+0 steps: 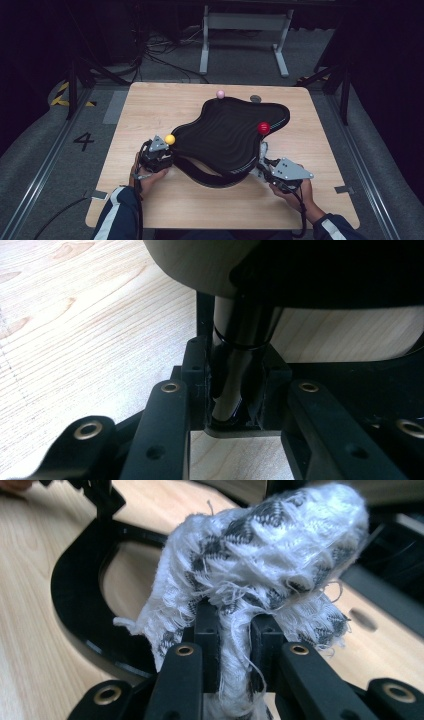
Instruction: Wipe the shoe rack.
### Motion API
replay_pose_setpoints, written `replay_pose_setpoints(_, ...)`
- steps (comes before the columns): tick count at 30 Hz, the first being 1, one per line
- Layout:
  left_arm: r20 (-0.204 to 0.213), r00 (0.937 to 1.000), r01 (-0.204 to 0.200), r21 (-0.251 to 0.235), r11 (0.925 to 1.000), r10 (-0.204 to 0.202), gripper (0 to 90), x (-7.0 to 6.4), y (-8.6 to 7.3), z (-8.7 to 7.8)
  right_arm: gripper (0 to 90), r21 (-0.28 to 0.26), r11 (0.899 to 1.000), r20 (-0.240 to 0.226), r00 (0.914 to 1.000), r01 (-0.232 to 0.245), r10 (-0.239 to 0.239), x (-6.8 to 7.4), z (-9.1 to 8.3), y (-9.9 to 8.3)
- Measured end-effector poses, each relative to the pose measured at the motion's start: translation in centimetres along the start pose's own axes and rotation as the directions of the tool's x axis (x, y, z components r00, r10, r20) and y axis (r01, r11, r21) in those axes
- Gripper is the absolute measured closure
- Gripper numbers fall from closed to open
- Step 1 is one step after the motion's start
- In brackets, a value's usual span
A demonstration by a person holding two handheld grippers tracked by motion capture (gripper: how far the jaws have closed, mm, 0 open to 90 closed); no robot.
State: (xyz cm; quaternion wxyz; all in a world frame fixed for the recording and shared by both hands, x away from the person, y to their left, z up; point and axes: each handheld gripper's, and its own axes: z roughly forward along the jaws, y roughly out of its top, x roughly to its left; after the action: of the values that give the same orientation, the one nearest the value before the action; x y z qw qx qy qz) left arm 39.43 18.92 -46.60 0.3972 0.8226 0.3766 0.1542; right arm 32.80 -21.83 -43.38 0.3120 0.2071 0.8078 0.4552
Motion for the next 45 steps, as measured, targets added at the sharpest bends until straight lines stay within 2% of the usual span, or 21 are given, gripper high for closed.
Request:
replay_pose_setpoints(1,0.002,1.0000,0.000,-0.001,1.0000,0.000,72.6,0.0,0.0,0.0,78.5,0.000,1.000,0.000,1.0000,0.000,0.000,0.0,0.0,0.0)
replay_pose_setpoints(3,0.002,0.9999,-0.016,0.002,0.9999,0.016,72.6,-0.1,0.0,0.0,78.3,0.038,0.999,-0.014,0.9999,-0.003,0.004,0.1,0.7,-0.9)
replay_pose_setpoints(4,-0.001,0.9999,-0.014,-0.001,0.9999,0.014,71.9,-0.1,0.0,0.1,78.1,0.062,0.998,-0.001,0.9999,0.014,-0.014,0.6,1.1,-1.4)
replay_pose_setpoints(5,-0.002,0.9998,-0.021,0.002,0.9998,0.021,71.9,-0.1,0.1,0.0,78.4,0.086,0.996,-0.010,0.9995,0.029,-0.028,0.7,1.4,-1.6)
replay_pose_setpoints(7,0.009,1.0000,-0.003,-0.003,1.0000,0.003,72.1,-0.2,0.0,0.1,77.8,0.116,0.993,-0.034,0.9990,0.031,-0.027,0.8,2.0,-2.2)
replay_pose_setpoints(12,0.037,0.9993,-0.007,-0.006,1.0000,0.007,72.7,-0.3,0.0,0.1,78.2,0.124,0.992,-0.009,0.9998,0.018,-0.017,0.5,2.1,-2.4)
replay_pose_setpoints(15,0.034,0.9994,-0.012,-0.002,0.9999,0.012,72.4,-0.4,0.0,0.2,78.1,0.098,0.995,0.015,0.9999,-0.001,0.000,0.1,1.3,-1.3)
replay_pose_setpoints(16,0.050,0.9987,-0.010,-0.005,0.9999,0.011,72.4,-0.4,0.0,0.2,78.1,0.049,0.999,0.031,0.9995,-0.001,0.000,-0.3,0.8,-0.9)
replay_pose_setpoints(18,0.051,0.9986,-0.009,-0.005,0.9999,0.010,71.4,-0.6,0.0,0.5,78.1,-0.007,1.000,0.064,0.9979,-0.011,0.011,-0.9,-0.2,0.1)
replay_pose_setpoints(19,0.051,0.9986,-0.009,-0.005,0.9999,0.010,71.2,-0.6,0.0,0.5,78.1,-0.007,1.000,0.064,0.9979,-0.011,0.011,-0.9,-0.2,0.1)
replay_pose_setpoints(22,0.058,0.9983,-0.010,-0.005,0.9999,0.010,71.5,-0.8,0.1,0.6,78.1,-0.099,0.995,0.112,0.9934,-0.012,0.023,-1.7,-1.6,1.9)
replay_pose_setpoints(23,0.062,0.9980,-0.005,-0.005,1.0000,0.005,71.5,-0.9,0.1,0.7,78.1,-0.099,0.995,0.112,0.9934,-0.012,0.023,-1.7,-1.6,1.9)
replay_pose_setpoints(24,0.055,0.9981,-0.028,-0.005,0.9996,0.028,71.8,-0.8,0.2,0.7,78.2,-0.116,0.993,0.127,0.9918,0.000,0.015,-1.8,-1.8,2.2)
replay_pose_setpoints(25,0.066,0.9977,-0.012,-0.006,0.9999,0.012,71.8,-1.0,0.2,0.8,78.4,-0.125,0.992,0.151,0.9886,0.023,-0.004,-2.1,-2.0,2.6)
replay_pose_setpoints(28,0.073,0.9971,-0.023,-0.002,0.9997,0.023,71.9,-1.2,0.3,1.0,78.7,-0.128,0.992,0.157,0.9876,0.015,0.005,-2.4,-1.8,2.5)
replay_pose_setpoints(31,0.069,0.9973,-0.027,0.007,0.9996,0.026,72.3,-1.4,0.4,1.2,78.8,-0.094,0.995,0.138,0.9900,-0.018,0.030,-2.7,-0.9,1.5)
replay_pose_setpoints(33,0.067,0.9974,-0.026,0.004,0.9997,0.025,72.5,-1.4,0.4,1.2,78.7,-0.059,0.998,0.142,0.9898,-0.009,0.017,-2.6,-0.3,0.7)
replay_pose_setpoints(37,0.069,0.9968,-0.041,0.008,0.9991,0.040,72.7,-1.4,0.5,1.2,78.7,0.012,1.000,0.103,0.9946,-0.015,0.013,-2.6,0.7,-0.5)
replay_pose_setpoints(38,0.069,0.9968,-0.041,0.008,0.9991,0.041,72.7,-1.4,0.4,1.2,78.6,0.054,0.998,0.093,0.9956,-0.019,0.014,-2.4,1.1,-1.0)
replay_pose_setpoints(41,0.069,0.9967,-0.044,0.011,0.9990,0.043,72.7,-1.4,0.5,1.2,78.4,0.101,0.995,0.081,0.9967,-0.009,0.001,-2.0,2.0,-2.0)
replay_pose_setpoints(45,0.068,0.9966,-0.047,0.013,0.9988,0.046,72.6,-1.5,0.5,1.2,78.6,0.195,0.981,0.046,0.9987,0.012,-0.022,-1.7,3.3,-3.5)
